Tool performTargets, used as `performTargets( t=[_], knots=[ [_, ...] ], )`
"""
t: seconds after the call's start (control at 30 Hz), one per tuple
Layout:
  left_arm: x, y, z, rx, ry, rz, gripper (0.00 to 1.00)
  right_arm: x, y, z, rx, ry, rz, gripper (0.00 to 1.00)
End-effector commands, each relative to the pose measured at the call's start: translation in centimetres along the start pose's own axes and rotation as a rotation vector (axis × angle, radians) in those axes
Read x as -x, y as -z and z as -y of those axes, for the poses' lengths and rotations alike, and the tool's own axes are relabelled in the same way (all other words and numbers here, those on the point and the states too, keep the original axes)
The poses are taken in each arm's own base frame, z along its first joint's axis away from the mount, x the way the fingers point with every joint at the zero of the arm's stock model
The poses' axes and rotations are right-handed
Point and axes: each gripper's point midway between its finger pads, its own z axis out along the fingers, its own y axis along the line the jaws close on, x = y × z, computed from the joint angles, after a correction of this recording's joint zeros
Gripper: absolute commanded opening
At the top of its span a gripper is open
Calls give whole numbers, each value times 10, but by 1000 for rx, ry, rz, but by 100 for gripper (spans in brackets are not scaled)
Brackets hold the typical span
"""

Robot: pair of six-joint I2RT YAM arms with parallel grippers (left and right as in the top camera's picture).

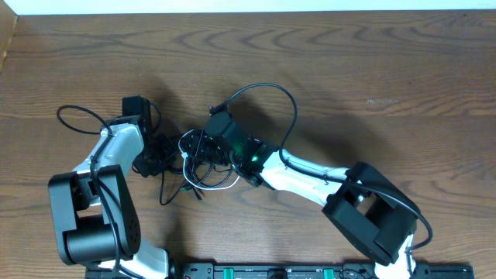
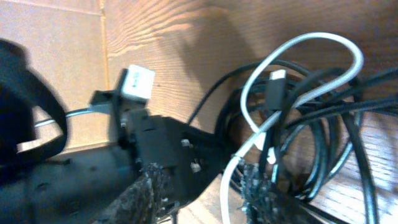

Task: Untangle cables

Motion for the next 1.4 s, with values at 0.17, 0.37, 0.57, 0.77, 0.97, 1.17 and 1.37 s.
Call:
performTargets(
  t=[0.17,0.37,0.57,0.77,0.97,1.17,1.37],
  knots=[
    [-18,-18,-17,54,22,-69,22,-5,-8,32,-106,-22,-4,39],
    [-18,-18,-17,54,22,-69,22,-4,-8,34,-116,-16,2,40],
    [-18,-18,-17,54,22,-69,22,-3,-8,34,-117,-15,7,41],
    [-18,-18,-17,54,22,-69,22,-4,-8,33,-112,-15,4,36],
    [-18,-18,-17,54,22,-69,22,2,-4,28,-95,38,5,38],
    [-18,-18,-17,54,22,-69,22,11,-1,26,-91,49,29,40],
    [-18,-18,-17,54,22,-69,22,24,0,14,-38,54,65,36]
  ],
)
